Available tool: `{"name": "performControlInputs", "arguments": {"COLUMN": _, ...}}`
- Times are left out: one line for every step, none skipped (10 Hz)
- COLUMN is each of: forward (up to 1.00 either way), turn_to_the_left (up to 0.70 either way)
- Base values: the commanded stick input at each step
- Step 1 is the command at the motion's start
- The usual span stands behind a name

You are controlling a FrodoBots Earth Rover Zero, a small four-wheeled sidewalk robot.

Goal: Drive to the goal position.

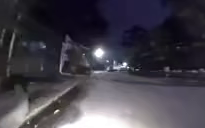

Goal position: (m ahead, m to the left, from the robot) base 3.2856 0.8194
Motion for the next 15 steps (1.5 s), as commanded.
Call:
{"name": "performControlInputs", "arguments": {"forward": 0.50, "turn_to_the_left": -0.14}}
{"name": "performControlInputs", "arguments": {"forward": 0.50, "turn_to_the_left": -0.29}}
{"name": "performControlInputs", "arguments": {"forward": 0.50, "turn_to_the_left": -0.45}}
{"name": "performControlInputs", "arguments": {"forward": 0.50, "turn_to_the_left": -0.50}}
{"name": "performControlInputs", "arguments": {"forward": 0.50, "turn_to_the_left": -0.50}}
{"name": "performControlInputs", "arguments": {"forward": 0.50, "turn_to_the_left": -0.37}}
{"name": "performControlInputs", "arguments": {"forward": 0.50, "turn_to_the_left": -0.01}}
{"name": "performControlInputs", "arguments": {"forward": 0.50, "turn_to_the_left": 0.00}}
{"name": "performControlInputs", "arguments": {"forward": 0.50, "turn_to_the_left": 0.00}}
{"name": "performControlInputs", "arguments": {"forward": 0.50, "turn_to_the_left": 0.00}}
{"name": "performControlInputs", "arguments": {"forward": 0.50, "turn_to_the_left": 0.00}}
{"name": "performControlInputs", "arguments": {"forward": 0.50, "turn_to_the_left": 0.00}}
{"name": "performControlInputs", "arguments": {"forward": 0.50, "turn_to_the_left": 0.00}}
{"name": "performControlInputs", "arguments": {"forward": 0.50, "turn_to_the_left": 0.00}}
{"name": "performControlInputs", "arguments": {"forward": 0.50, "turn_to_the_left": 0.00}}
